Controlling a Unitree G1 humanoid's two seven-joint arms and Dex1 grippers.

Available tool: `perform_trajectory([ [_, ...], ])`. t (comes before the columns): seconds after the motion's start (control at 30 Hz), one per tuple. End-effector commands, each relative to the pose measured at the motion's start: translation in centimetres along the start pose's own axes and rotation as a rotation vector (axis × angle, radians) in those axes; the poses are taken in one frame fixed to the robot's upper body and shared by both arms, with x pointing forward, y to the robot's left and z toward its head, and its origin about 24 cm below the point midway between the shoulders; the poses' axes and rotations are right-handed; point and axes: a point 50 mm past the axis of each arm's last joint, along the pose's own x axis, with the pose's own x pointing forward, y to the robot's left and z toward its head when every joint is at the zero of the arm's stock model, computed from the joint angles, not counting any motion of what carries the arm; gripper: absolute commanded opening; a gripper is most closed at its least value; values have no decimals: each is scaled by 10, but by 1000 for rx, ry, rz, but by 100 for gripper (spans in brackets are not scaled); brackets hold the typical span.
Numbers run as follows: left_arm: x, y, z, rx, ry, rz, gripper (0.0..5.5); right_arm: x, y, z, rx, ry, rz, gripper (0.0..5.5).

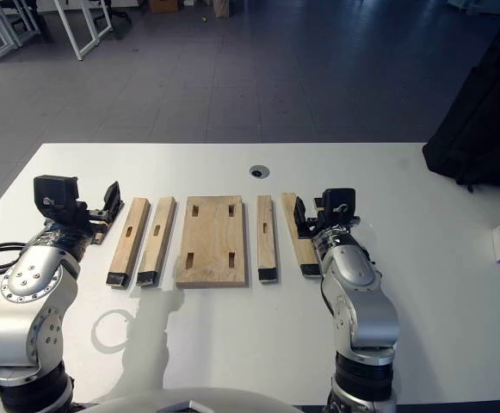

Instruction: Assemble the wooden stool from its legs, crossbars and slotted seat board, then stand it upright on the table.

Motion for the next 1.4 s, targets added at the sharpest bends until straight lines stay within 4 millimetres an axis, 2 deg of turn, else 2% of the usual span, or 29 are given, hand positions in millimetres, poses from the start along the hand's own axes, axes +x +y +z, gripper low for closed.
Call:
perform_trajectory([
  [0.03, -3, 1, 0, -6, -12, 47, 355, 7, -2, 5, -22, -3, 22, 359],
  [0.23, 2, -2, -1, -15, -17, 49, 355, 9, -6, 6, -48, -3, 20, 359],
  [0.6, 3, -4, -1, -5, -7, 42, 355, 7, -1, 5, -75, -9, 24, 359],
  [0.9, 4, -4, -1, -14, -15, 63, 355, 16, 3, 9, -79, -30, 45, 359],
  [1.27, -2, -6, -3, -22, -5, 76, 355, 21, -10, 15, -116, -41, 61, 359],
  [1.33, -2, -6, -3, -22, -1, 75, 355, 23, -18, 18, -105, -42, 69, 359],
  [1.4, -3, -4, -4, -21, 4, 78, 355, 28, -37, 16, -103, -3, 72, 359],
])
